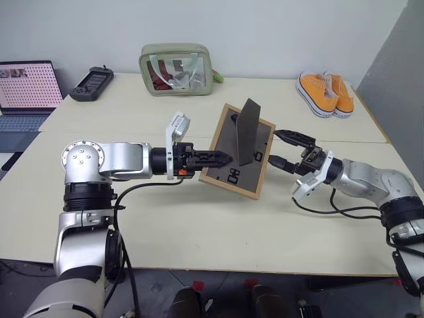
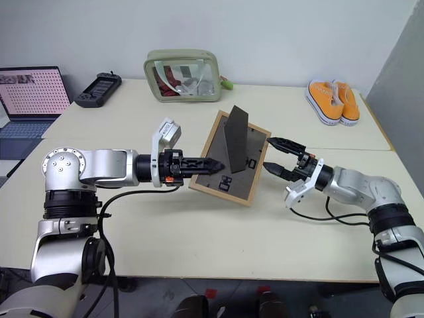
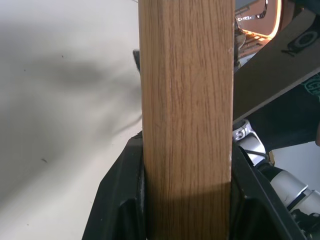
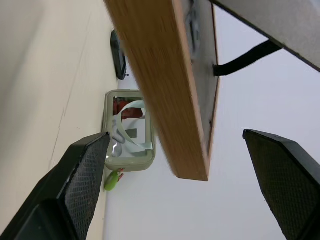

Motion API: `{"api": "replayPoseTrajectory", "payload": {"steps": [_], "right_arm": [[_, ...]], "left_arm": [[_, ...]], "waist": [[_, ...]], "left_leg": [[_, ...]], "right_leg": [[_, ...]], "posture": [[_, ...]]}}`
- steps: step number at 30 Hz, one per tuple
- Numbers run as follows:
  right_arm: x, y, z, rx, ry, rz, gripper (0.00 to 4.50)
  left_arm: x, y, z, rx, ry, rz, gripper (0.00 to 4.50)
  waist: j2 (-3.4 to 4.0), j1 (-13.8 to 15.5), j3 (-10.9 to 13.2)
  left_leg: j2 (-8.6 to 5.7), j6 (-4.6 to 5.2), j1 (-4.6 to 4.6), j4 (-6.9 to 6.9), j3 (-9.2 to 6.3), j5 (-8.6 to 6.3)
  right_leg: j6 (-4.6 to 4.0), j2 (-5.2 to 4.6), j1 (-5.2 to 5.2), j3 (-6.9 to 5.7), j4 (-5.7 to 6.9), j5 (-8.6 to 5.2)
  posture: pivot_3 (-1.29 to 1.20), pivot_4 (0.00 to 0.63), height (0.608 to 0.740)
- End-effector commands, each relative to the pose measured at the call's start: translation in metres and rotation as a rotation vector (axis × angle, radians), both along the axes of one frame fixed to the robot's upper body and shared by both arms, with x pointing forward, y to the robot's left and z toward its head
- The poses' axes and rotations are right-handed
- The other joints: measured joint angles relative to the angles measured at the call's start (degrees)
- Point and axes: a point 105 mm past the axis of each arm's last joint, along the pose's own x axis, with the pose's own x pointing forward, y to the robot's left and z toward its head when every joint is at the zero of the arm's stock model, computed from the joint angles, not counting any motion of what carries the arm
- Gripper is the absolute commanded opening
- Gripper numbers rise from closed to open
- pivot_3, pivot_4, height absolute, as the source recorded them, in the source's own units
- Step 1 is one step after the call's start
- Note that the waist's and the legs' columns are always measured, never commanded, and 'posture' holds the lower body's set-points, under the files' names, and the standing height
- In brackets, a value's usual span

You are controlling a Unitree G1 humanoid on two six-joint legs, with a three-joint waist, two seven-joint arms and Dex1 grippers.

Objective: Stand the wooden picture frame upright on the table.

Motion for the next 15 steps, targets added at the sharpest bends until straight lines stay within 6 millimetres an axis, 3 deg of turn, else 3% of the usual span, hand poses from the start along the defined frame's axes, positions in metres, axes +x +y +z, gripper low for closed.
{"api": "replayPoseTrajectory", "payload": {"steps": [1, 7, 10, 15], "right_arm": [[0.001, 0.005, 0.014, 0.021, -0.055, 0.031, 4.49], [-0.001, 0.018, 0.018, 0.035, -0.093, 0.088, 4.49], [-0.001, 0.021, 0.015, 0.037, -0.089, 0.098, 3.94], [-0.001, 0.022, 0.015, 0.04, -0.093, 0.107, 2.63]], "left_arm": [[-0.007, -0.007, 0.022, -0.057, -0.072, -0.023, 1.27], [-0.007, -0.006, 0.023, -0.049, -0.083, -0.017, 1.27], [-0.007, -0.006, 0.023, -0.046, -0.087, -0.014, 1.27], [-0.008, -0.005, 0.023, -0.04, -0.089, -0.013, 1.27]], "waist": [[0.0, 0.05, 0.0], [0.0, 0.04, 0.0], [0.0, 0.04, 0.0], [0.0, 0.03, 0.0]], "left_leg": [[-0.01, 0.01, 0.0, 0.01, 0.0, 0.01], [-0.07, 0.02, 0.01, 0.0, -0.04, 0.02], [-0.11, 0.03, 0.01, 0.0, -0.06, 0.02], [-0.11, 0.04, 0.01, 0.0, -0.08, 0.03]], "right_leg": [[0.0, 0.0, 0.0, -0.01, 0.01, 0.0], [0.0, 0.0, 0.01, -0.01, 0.01, 0.0], [0.0, -0.02, 0.02, 0.0, 0.01, 0.0], [0.0, -0.02, 0.02, -0.01, 0.01, 0.0]], "posture": [[0.0, 0.15, 0.74], [0.0, 0.15, 0.74], [0.0, 0.15, 0.74], [0.0, 0.15, 0.74]]}}
